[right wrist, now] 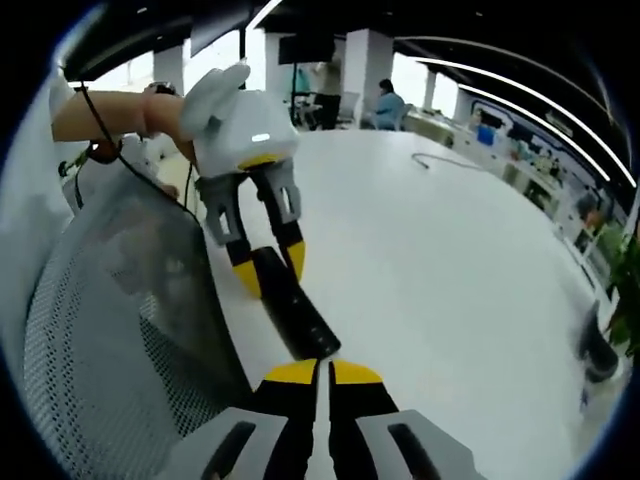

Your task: Press the specified remote control buttons in sequence, fully releasing each button before pressing the next.

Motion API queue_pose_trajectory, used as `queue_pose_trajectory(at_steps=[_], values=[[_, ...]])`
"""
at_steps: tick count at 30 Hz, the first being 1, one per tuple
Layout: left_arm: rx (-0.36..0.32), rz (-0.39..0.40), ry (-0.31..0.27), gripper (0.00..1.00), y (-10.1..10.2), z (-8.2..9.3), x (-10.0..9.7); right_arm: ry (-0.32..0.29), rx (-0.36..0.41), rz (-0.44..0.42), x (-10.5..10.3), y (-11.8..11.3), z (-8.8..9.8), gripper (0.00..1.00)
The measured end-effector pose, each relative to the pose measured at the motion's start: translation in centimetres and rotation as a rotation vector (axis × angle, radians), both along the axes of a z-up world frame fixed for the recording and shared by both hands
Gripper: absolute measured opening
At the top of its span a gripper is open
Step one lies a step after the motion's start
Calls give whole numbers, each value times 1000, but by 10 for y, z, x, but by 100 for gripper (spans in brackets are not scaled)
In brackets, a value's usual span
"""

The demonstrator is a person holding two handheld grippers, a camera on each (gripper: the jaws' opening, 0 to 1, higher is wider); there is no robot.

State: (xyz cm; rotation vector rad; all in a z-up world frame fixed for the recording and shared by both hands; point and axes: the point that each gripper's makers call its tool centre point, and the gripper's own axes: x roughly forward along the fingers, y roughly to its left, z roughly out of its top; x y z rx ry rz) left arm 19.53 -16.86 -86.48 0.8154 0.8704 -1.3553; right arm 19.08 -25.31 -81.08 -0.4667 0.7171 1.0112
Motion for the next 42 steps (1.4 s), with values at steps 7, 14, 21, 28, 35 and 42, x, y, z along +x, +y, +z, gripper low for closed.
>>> queue_pose_trajectory(at_steps=[7,14,21,28,35,42], values=[[1,2,-3,24,0,0,0,14,8,8,9,9,-10,0],[0,3,-4,24,0,0,-1,22,3,19,14,15,-15,0],[5,1,-5,24,0,0,-1,54,-22,54,12,18,-24,0],[-4,6,-5,24,0,1,-1,63,-36,63,14,16,-27,0],[-13,5,-5,24,1,0,-1,62,-45,53,16,14,-27,0],[-23,6,-5,24,1,0,-1,80,-59,68,15,16,-33,0]])
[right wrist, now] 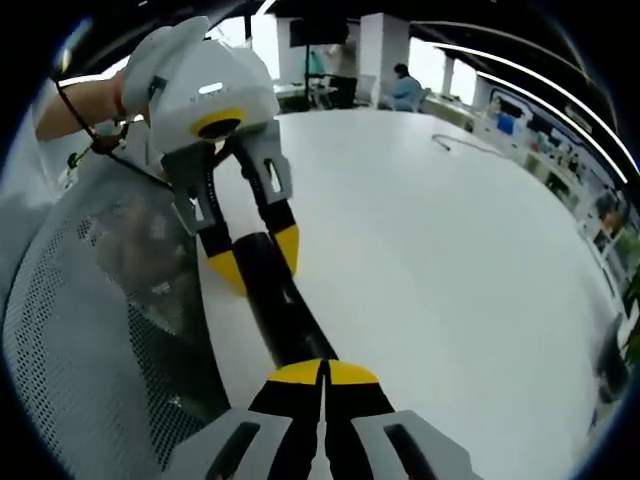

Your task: Press the specified remote control buttons in sequence, fully releasing each button before pressing the next.

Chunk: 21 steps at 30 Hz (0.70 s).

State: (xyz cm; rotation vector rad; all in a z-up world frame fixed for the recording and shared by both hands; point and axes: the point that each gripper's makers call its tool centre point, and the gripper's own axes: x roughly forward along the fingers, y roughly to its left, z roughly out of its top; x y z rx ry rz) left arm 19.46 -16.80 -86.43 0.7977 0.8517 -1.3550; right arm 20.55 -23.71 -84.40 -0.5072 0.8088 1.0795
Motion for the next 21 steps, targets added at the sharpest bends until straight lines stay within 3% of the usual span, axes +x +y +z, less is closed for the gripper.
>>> queue_pose_trajectory(at_steps=[14,17,21], values=[[-13,4,2,24,1,0,0,13,-42,57,-3,7,-7,0],[-19,7,2,24,1,1,0,2,-68,84,-4,8,-7,0],[-32,19,1,24,1,1,0,-53,-160,172,-5,7,-9,0]])
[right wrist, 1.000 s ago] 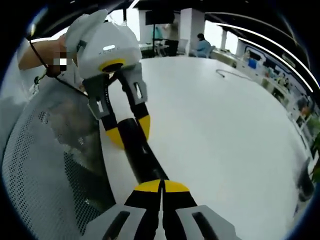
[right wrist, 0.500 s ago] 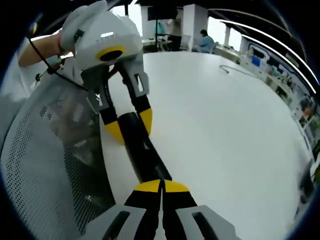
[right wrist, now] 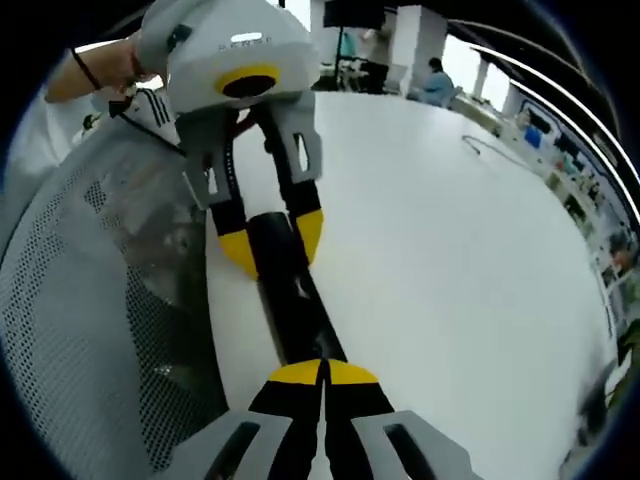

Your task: Press the specified remote control buttons in sequence, fully releasing each button before pressing the next.

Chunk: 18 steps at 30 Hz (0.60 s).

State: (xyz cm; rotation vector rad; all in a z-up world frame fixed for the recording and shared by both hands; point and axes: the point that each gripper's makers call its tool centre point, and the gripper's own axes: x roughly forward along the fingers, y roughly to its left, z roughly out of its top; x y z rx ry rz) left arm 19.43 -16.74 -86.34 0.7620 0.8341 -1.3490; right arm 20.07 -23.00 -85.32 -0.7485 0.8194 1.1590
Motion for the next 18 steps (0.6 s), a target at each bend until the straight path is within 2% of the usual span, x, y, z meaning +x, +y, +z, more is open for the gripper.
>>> queue_pose_trajectory(at_steps=[3,6,8,12,14,18], values=[[-37,21,-3,24,1,0,0,8,-52,22,-1,1,-1,0],[-105,70,-6,24,0,1,0,46,-113,31,1,2,-2,0],[-127,83,-14,24,0,1,-1,63,-160,65,1,2,-3,0],[-198,112,-22,24,0,2,-2,88,-199,77,2,3,-4,0],[-233,110,-29,24,0,3,-2,126,-215,32,2,1,-4,0],[-327,101,-42,24,0,4,-3,127,-239,67,3,2,-5,0]])
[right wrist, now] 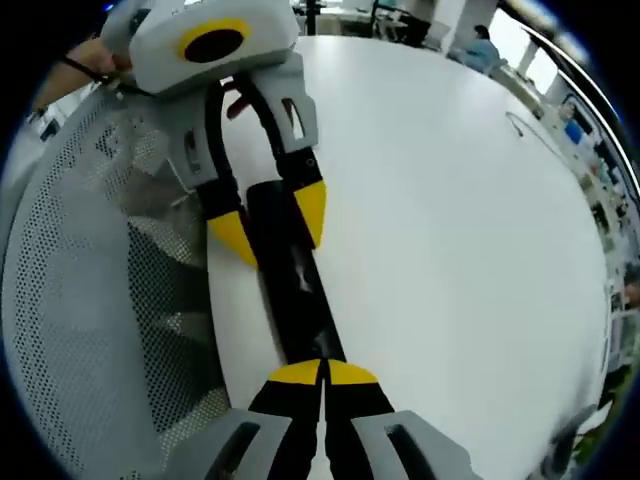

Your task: Press the specified remote control buttons in sequence, fully releasing each button before pressing the next.

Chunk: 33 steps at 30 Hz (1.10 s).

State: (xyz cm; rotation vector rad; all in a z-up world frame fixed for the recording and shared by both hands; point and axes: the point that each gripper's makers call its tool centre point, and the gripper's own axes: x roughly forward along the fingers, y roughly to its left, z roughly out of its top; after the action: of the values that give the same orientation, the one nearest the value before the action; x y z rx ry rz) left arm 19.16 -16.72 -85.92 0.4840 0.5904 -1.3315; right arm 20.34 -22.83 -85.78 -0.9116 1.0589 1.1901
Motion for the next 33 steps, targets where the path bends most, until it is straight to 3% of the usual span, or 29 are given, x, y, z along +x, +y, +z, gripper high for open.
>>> queue_pose_trajectory(at_steps=[4,7,13,16,19,25,33], values=[[-66,-13,-33,24,1,1,-1,10,7,22,0,-1,0,0],[-77,-11,-21,24,1,1,-1,16,45,11,-1,-2,1,0],[-104,-3,-3,25,0,2,0,-26,213,15,-2,0,4,0],[-100,0,-1,25,0,1,0,-36,335,-53,-2,-1,6,0],[-97,0,-1,25,0,1,0,-25,399,-127,0,-1,7,0],[-99,-1,2,25,0,1,0,-68,346,-50,-4,-1,9,0],[-97,0,2,25,0,1,0,-73,257,43,-5,0,6,0]])
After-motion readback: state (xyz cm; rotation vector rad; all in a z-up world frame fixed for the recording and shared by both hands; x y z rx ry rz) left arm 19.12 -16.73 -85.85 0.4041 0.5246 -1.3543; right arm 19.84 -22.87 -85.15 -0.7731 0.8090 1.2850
